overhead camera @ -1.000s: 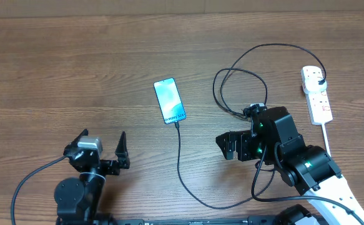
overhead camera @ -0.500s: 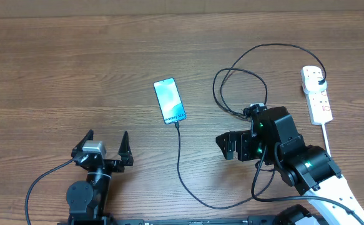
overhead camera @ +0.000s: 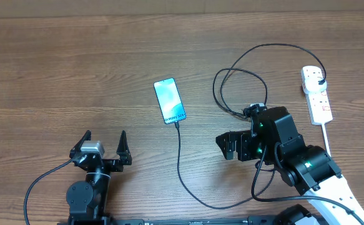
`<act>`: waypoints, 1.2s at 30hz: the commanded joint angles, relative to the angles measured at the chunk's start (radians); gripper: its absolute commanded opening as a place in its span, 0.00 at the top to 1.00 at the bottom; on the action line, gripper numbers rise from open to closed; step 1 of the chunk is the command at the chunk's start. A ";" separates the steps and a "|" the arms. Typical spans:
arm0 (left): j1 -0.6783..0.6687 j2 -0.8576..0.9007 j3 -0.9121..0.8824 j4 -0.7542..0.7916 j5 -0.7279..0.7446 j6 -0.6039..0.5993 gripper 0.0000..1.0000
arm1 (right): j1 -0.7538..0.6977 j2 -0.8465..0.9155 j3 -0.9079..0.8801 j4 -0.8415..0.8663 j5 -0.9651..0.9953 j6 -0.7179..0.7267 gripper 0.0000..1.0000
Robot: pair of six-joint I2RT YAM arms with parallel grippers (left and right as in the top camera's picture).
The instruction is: Plug charger to phone and switch on socket
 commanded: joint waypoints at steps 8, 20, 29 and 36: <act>0.007 -0.011 -0.008 0.002 -0.013 0.019 0.01 | 0.000 -0.002 0.000 0.005 -0.005 0.000 0.00; 0.007 -0.011 -0.008 0.002 -0.013 0.019 0.00 | 0.000 -0.002 0.000 0.005 -0.005 0.001 0.00; 0.007 -0.011 -0.008 0.002 -0.013 0.019 0.00 | 0.001 -0.084 0.000 0.035 0.248 -0.004 0.00; 0.007 -0.011 -0.008 0.002 -0.013 0.019 0.01 | -0.004 -0.259 -0.064 0.200 0.336 -0.152 0.00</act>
